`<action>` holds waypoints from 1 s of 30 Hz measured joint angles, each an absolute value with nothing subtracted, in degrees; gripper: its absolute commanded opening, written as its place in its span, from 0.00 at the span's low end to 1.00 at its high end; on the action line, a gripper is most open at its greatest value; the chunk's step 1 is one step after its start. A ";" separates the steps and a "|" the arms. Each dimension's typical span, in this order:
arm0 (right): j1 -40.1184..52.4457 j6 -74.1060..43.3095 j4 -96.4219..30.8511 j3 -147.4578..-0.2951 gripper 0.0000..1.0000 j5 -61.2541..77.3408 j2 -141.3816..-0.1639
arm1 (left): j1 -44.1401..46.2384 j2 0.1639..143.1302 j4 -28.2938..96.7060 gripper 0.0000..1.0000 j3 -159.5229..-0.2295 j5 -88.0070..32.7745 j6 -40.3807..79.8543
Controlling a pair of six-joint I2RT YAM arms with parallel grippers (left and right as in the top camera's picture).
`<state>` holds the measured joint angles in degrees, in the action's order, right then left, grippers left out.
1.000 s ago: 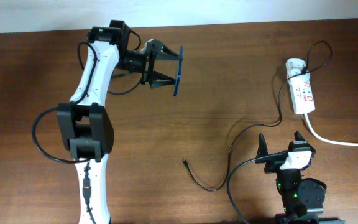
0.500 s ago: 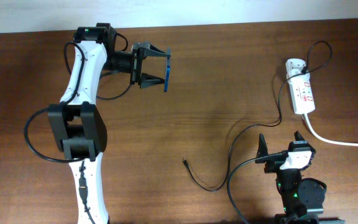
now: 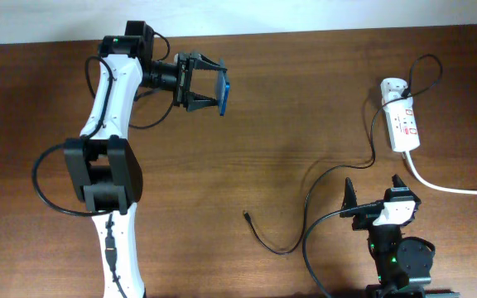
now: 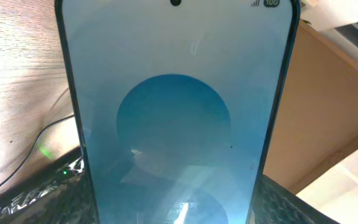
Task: Plug charger to phone and switch on socket
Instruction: 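Lift the phone upright with the left gripper and hold it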
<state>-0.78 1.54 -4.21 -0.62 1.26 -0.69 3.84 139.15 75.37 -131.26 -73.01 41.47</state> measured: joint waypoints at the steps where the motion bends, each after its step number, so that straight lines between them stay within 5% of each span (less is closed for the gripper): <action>1: -0.78 1.52 -4.21 -0.62 0.98 1.26 -0.69 | 3.84 139.15 75.37 0.76 -131.26 -73.01 41.65; 30: -0.78 1.50 -4.21 -0.62 0.98 1.26 -0.69 | 4.97 139.15 75.55 0.76 -131.26 -80.66 39.46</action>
